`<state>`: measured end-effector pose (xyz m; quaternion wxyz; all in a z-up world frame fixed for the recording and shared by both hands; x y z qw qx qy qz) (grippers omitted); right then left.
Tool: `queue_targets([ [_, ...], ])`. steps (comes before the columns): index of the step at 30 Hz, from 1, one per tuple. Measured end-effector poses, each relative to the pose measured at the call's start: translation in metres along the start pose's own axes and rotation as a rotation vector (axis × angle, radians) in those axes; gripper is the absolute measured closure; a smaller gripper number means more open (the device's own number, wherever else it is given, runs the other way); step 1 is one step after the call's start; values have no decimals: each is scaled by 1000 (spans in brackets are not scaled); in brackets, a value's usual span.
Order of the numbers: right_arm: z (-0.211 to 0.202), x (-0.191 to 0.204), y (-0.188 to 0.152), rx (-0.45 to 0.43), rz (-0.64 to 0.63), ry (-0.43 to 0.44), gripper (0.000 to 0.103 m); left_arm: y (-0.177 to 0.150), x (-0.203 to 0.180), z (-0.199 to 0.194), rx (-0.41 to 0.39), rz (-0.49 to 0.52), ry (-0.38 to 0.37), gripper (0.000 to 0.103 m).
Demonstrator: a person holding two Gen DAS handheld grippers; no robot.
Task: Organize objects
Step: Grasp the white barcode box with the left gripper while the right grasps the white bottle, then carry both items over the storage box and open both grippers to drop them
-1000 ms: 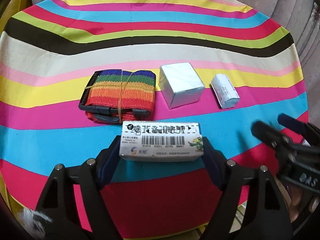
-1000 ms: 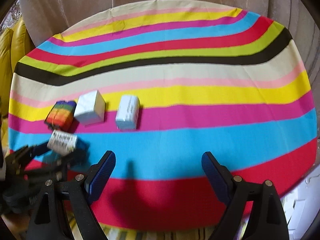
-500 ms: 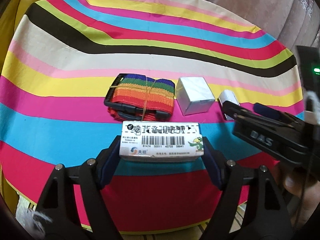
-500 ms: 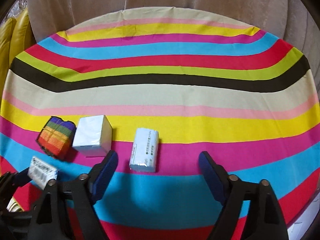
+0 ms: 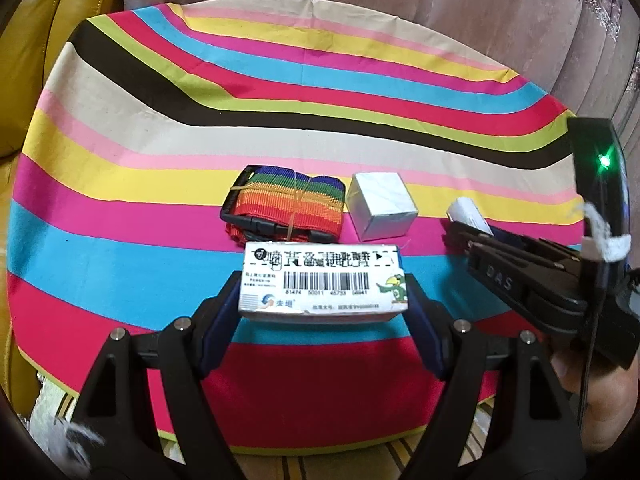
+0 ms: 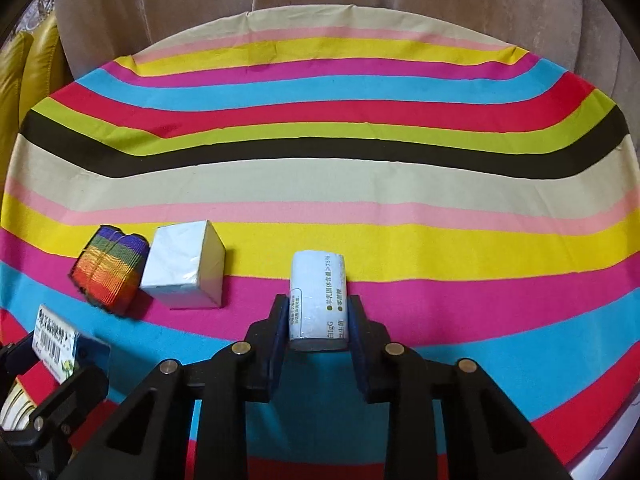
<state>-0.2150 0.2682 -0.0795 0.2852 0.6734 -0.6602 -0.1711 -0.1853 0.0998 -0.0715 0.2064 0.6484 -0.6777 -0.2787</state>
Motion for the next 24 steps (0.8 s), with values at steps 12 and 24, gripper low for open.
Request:
queue_targets([
  [12, -50, -13, -25, -41, 62, 30, 73, -2, -24, -20, -31, 52, -24, 24],
  [24, -104, -55, -68, -42, 155, 9, 73, -14, -76, -40, -34, 125, -108, 24],
])
Point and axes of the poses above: each gripper's, at about its wrist camera, not at the fingertips, and z roughly the way its jaws point, x to its left, y to its top, the point moved 10 cm from there along z, roughly the way its jaws point, and after that the axes turned 7 degrees about y, right-handed, at the moved point
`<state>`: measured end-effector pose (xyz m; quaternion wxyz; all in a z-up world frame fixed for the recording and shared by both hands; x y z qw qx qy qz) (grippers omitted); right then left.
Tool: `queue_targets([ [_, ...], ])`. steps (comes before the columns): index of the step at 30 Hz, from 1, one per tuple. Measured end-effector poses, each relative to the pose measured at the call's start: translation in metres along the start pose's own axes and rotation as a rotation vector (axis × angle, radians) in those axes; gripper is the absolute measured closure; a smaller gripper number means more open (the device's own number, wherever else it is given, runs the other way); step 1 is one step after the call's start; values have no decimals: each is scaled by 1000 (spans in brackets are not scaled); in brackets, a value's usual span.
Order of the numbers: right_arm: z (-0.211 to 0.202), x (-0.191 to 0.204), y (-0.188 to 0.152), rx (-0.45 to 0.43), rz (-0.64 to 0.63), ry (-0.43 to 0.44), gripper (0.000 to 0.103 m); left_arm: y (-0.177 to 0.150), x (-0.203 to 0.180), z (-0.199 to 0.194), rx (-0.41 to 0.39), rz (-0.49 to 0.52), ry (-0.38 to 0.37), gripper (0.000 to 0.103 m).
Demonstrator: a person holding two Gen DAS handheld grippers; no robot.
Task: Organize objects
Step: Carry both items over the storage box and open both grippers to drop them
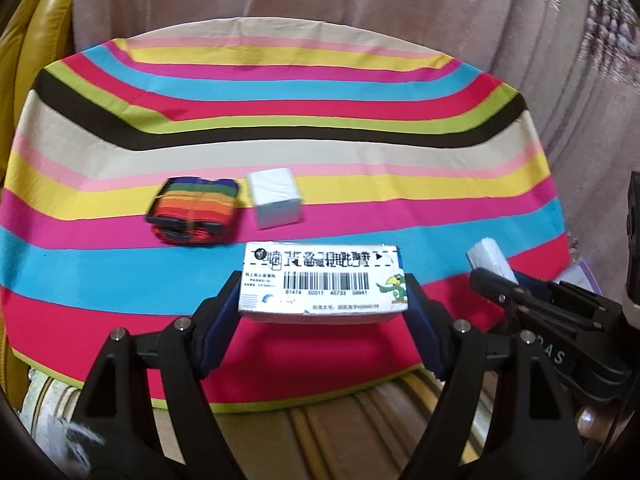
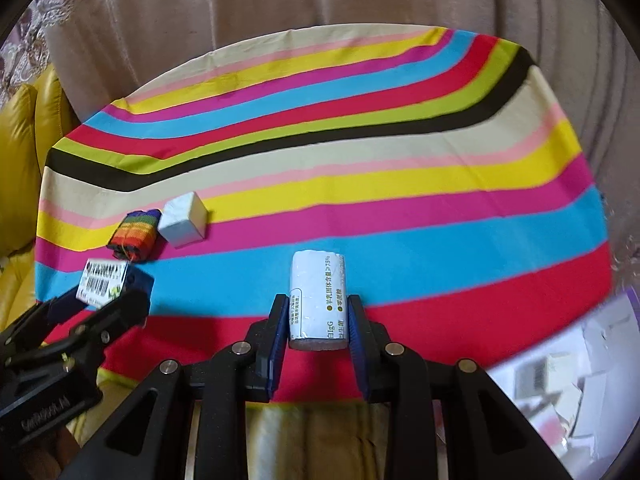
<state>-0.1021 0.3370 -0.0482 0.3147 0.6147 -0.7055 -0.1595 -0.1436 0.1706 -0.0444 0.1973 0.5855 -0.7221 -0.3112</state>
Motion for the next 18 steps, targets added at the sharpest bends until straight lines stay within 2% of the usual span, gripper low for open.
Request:
queue_targets([
  [18, -68, -120, -42, -11, 169, -166, 73, -19, -113, -25, 6, 177, -173, 24],
])
Point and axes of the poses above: each gripper's, at about its wrist camera, not at the fingertips, and z roughly the way its jaws point, x to its left, y to its top, the point moved 10 cm from there along z, roughly the way its jaws point, and after that the axes turned 7 degrees about y, right-handed, at the moved point
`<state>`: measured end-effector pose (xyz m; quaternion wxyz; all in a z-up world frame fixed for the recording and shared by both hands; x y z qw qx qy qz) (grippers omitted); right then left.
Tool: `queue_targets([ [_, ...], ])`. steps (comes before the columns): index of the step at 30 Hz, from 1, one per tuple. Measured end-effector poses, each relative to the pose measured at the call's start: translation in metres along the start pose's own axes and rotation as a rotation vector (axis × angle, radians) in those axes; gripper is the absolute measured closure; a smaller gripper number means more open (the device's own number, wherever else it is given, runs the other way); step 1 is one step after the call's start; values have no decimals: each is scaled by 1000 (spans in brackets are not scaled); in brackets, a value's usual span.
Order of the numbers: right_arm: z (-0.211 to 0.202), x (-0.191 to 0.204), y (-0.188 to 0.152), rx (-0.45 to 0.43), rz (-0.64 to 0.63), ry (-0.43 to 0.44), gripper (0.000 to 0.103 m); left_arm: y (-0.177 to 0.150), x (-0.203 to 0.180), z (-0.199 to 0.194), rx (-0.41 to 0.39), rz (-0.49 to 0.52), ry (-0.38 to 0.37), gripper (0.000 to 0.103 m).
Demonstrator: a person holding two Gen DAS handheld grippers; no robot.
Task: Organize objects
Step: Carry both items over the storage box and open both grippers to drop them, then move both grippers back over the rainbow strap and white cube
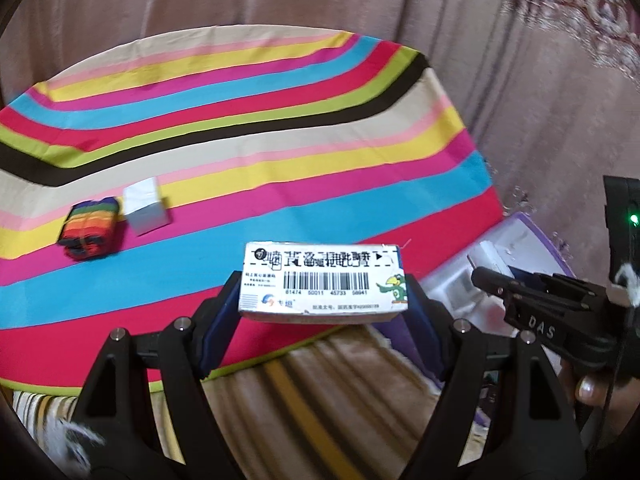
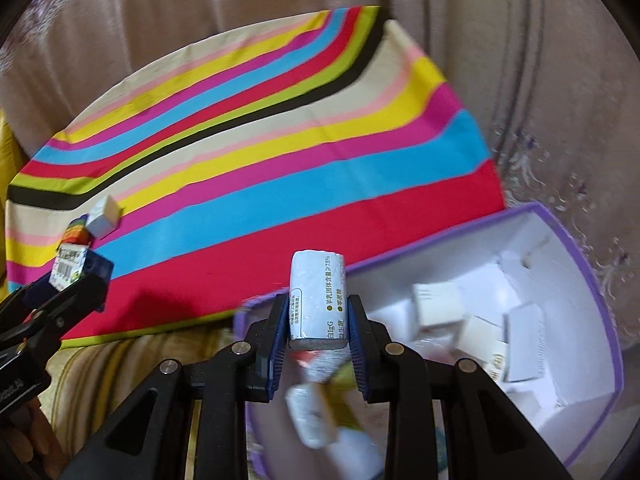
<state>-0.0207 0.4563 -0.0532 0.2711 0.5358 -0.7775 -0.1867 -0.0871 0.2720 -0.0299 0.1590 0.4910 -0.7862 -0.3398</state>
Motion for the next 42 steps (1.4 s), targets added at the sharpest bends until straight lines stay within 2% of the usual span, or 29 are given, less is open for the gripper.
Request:
queue_targets([
  [11, -26, -85, 8, -58, 118, -132, 73, 0, -79, -1, 6, 129, -114, 24],
  [20, -45, -123, 16, -94, 159, -207, 73, 3, -117, 0, -5, 198, -171, 24],
  [27, -51, -122, 20, -99, 157, -221, 71, 1, -121, -1, 2, 213, -180, 17],
  [30, -52, -116, 19, -94, 149, -212, 63, 3, -119, -5, -8, 205, -179, 16],
  [32, -54, -112, 19, -96, 146, -208, 52, 4, -118, -10, -20, 206, -181, 16],
  [42, -62, -77, 29, -104, 90, -177, 42, 8, -87, -30, -56, 161, -150, 16],
])
Point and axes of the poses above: each gripper's, at about its wrist camera, not at the fingertips, and z roughly the way its jaws point, x to its left, y to its top, the point moved 10 cm from there along z, roughly the way its jaws point, and after that the axes turned 7 degrees about y, right-handed, at the moved point
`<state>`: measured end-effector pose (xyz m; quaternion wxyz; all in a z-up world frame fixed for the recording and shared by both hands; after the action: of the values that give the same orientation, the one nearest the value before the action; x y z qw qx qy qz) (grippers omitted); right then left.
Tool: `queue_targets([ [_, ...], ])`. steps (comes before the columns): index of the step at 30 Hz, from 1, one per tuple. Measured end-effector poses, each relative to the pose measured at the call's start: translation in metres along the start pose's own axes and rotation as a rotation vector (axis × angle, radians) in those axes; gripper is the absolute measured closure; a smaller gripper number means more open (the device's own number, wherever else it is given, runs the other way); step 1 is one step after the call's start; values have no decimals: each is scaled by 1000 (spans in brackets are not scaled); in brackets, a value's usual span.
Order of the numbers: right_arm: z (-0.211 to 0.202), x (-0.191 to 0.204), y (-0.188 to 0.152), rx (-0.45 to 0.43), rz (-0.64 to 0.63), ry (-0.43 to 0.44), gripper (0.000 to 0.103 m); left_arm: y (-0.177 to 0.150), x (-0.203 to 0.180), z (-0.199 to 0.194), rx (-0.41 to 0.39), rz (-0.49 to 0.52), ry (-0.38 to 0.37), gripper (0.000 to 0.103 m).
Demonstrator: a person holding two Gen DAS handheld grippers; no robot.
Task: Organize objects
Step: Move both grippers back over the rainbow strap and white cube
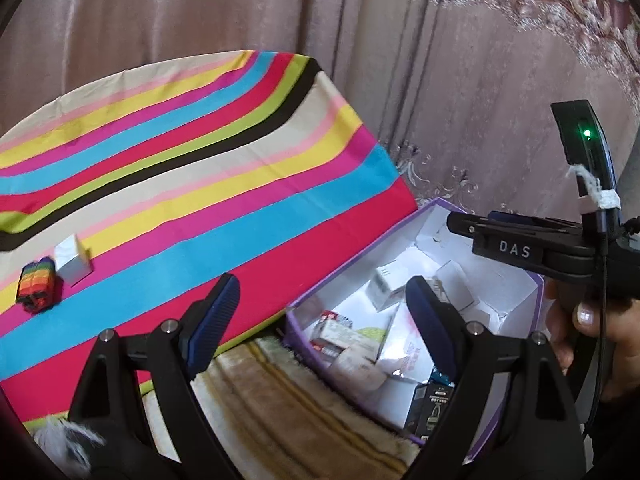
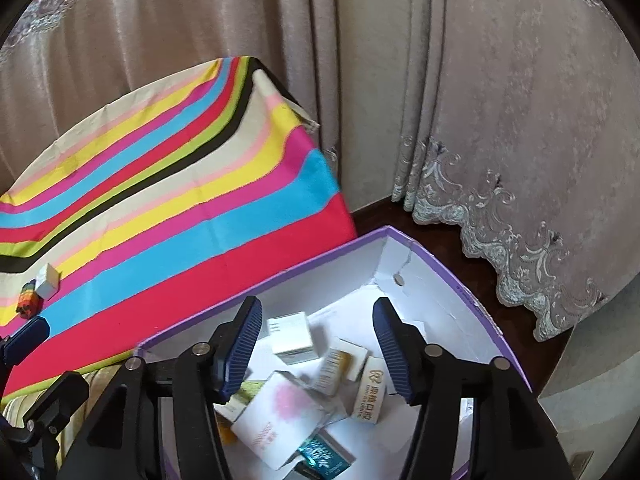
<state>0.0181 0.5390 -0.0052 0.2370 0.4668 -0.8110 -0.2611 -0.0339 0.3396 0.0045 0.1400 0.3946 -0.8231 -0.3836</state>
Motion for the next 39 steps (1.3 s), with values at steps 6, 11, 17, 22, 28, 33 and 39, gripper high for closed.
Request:
queue_targets([
  [6, 3, 47, -7, 21, -63, 83, 38, -5, 38, -21, -18, -74, 67, 16],
  [11, 10, 91, -20, 58, -120, 143, 37, -14, 82, -29, -1, -199, 114, 16],
  [17, 23, 147, -35, 109, -172, 221, 36, -26, 131, -35, 7, -311, 163, 16],
  [22, 44, 189, -51, 159, -207, 275, 36, -44, 179, -36, 46, -460, 194, 15],
  [28, 59, 215, -59, 202, -185, 328, 36, -66, 215, -39, 37, -506, 229, 15],
  [33, 62, 231, -65, 208, -183, 369, 36, -75, 222, -39, 38, -540, 198, 15],
  [39, 58, 247, -69, 197, -211, 419, 36, -73, 234, -48, 1, -576, 230, 15],
])
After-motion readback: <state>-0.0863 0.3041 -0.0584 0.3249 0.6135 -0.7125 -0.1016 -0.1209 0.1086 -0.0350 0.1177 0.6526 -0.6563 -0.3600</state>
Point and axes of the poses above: each gripper's, at about its wrist camera, not at the fingertips, and z roughly the way its jaws point, x to its left, y to its top, the point moved 10 cm from there along z, roughly the way its jaws point, and after that the axes turned 7 degrees about y, right-handed, at the moved point
